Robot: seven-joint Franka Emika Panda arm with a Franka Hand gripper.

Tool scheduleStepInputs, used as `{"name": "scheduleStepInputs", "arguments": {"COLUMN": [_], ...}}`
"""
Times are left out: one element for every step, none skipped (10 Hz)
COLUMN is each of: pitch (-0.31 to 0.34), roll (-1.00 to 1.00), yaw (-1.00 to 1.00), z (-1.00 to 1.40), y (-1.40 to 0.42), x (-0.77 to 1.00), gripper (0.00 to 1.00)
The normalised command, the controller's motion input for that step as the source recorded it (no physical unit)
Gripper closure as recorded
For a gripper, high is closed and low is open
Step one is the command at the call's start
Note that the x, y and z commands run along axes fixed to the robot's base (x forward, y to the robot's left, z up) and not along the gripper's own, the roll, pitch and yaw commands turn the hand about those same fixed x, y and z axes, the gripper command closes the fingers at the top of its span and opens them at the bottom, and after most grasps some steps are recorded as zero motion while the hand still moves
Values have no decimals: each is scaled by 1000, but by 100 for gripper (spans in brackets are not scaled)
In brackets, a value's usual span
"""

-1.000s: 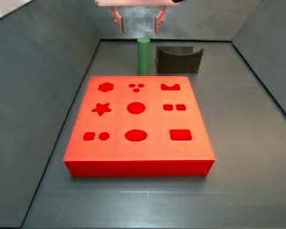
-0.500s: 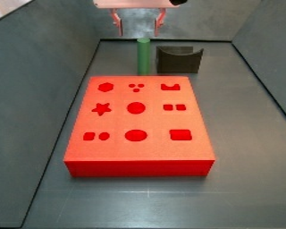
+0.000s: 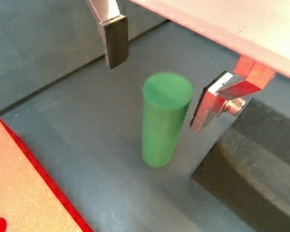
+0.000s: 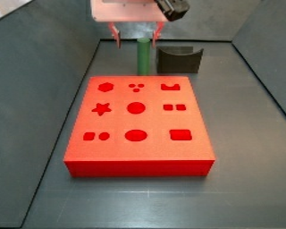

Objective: Pick up the round object. Move up. Move to above the board. Insert the round object.
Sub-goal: Pick up the round object.

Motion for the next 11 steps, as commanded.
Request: {"name": "scheduleStepInputs", "arguments": {"pitch": [-109, -130, -11, 0, 0, 0, 0, 0, 0, 0, 0], "roll": [0, 0, 0, 0, 0, 0, 0, 0, 0, 0, 0], "yaw": [-6, 0, 0, 0, 0, 0, 0, 0, 0, 0, 0], "z": [-397, -297, 0, 0, 0, 0, 0, 0, 0, 0, 0], "y": [-57, -49, 0, 0, 0, 0, 0, 0, 0, 0, 0], "x": [-240, -331, -37, 0, 0, 0, 0, 0, 0, 0, 0], "gripper": [0, 0, 0, 100, 100, 100, 100, 100, 100, 100, 100]}}
